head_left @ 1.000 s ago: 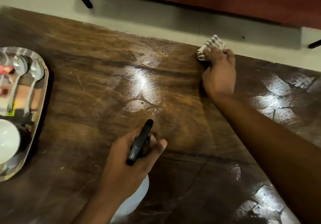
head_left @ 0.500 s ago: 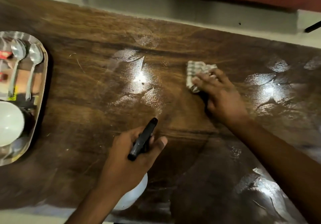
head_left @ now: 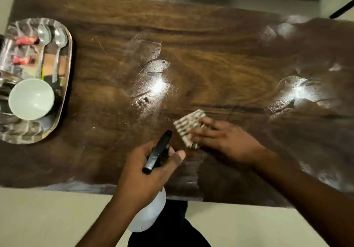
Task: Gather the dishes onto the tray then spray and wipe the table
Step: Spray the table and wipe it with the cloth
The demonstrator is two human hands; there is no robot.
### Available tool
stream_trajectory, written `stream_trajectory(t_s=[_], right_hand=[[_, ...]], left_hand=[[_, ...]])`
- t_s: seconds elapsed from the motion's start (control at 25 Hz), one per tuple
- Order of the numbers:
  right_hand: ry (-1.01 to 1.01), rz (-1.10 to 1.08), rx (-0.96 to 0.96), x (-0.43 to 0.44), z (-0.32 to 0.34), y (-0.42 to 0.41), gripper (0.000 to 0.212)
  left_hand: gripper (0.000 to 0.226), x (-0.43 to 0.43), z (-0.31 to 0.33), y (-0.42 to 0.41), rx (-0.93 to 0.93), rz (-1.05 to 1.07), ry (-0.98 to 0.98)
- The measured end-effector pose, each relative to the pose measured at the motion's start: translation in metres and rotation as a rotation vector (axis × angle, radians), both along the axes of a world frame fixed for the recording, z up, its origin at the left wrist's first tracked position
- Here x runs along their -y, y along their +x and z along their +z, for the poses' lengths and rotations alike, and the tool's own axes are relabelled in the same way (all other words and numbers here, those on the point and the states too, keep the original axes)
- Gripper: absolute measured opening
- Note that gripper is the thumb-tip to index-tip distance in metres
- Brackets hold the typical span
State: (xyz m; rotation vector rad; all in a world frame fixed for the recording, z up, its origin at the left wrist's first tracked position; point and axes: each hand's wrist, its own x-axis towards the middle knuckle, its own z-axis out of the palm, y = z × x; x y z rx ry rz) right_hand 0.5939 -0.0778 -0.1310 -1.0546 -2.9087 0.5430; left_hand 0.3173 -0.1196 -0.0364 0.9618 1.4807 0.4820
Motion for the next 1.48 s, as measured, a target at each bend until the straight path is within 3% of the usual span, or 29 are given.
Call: stream_trajectory(t_s=[0.08,0.16,0.2,0.28,0.44,0.52,0.6,0.68,0.76,0.84,0.92,1.0,1.08,1.16,1.2,1.28,1.4,1.48], right_hand=[[0.039,-0.506,-0.008,-0.008,0.002,0.015,0.07],[0.011,-1.051,-0.138,0.0,0.002,-0.017,0.071],[-0.021,-1.208,-0.194,0.014,0.001,-0.044,0.069],[-0.088,-1.161,-0.217,0.056,-0.004,-0.099,0.065],[-0.082,-0.312,-0.131,0.151,-0.005,-0.117,0.053],[-0.013,-0.155,-0.055,0.154,0.001,-0.073,0.065],[0.048,-0.34,0.01,0.152,0.004,-0.026,0.073],[0.057,-0.8,-0.04,0.152,0.009,-0.004,0.072],[0.04,-1.306,-0.16,0.158,0.006,-0.038,0.068],[-0.022,-1.547,-0.289,0.167,0.002,-0.103,0.065],[-0.088,-1.348,-0.294,0.185,-0.003,-0.167,0.062],[-0.135,-0.974,-0.259,0.21,-0.003,-0.197,0.053],[-0.118,-0.691,-0.161,0.228,-0.006,-0.174,0.062],[-0.049,-0.594,-0.06,0.24,-0.006,-0.123,0.074],[-0.009,-0.639,-0.039,0.247,-0.007,-0.096,0.074],[0.012,-0.951,-0.069,0.255,0.0,-0.054,0.07],[0.023,-1.503,-0.129,0.257,0.005,-0.09,0.064],[-0.037,-1.495,-0.175,0.25,0.005,-0.156,0.062]], left_hand=[[0.032,0.019,0.001,-0.003,0.002,0.013,-0.016],[0.038,0.041,0.005,-0.005,0.007,0.031,-0.041],[0.043,0.051,0.007,-0.007,0.0,0.022,-0.038],[0.05,0.069,0.012,-0.01,-0.02,0.002,-0.023],[0.025,0.091,0.019,-0.02,0.022,-0.015,0.009],[0.018,0.102,0.02,-0.028,0.04,-0.05,0.031],[0.021,0.111,0.018,-0.036,0.034,-0.058,0.037],[0.025,0.121,0.014,-0.04,0.007,-0.049,0.04],[0.028,0.129,0.011,-0.042,-0.024,-0.047,0.039],[0.034,0.136,0.009,-0.041,-0.045,-0.046,0.056],[0.039,0.143,0.005,-0.043,-0.077,-0.048,0.072],[0.043,0.146,0.004,-0.047,-0.102,-0.042,0.076],[0.043,0.149,0.002,-0.052,-0.112,-0.055,0.079],[0.037,0.15,0.003,-0.057,-0.086,-0.061,0.058],[0.032,0.15,0.002,-0.06,-0.068,-0.06,0.037],[0.025,0.151,0.0,-0.064,-0.055,-0.056,0.005],[0.021,0.15,0.001,-0.069,-0.044,-0.049,-0.008],[0.024,0.151,0.003,-0.073,-0.044,-0.057,0.0]])
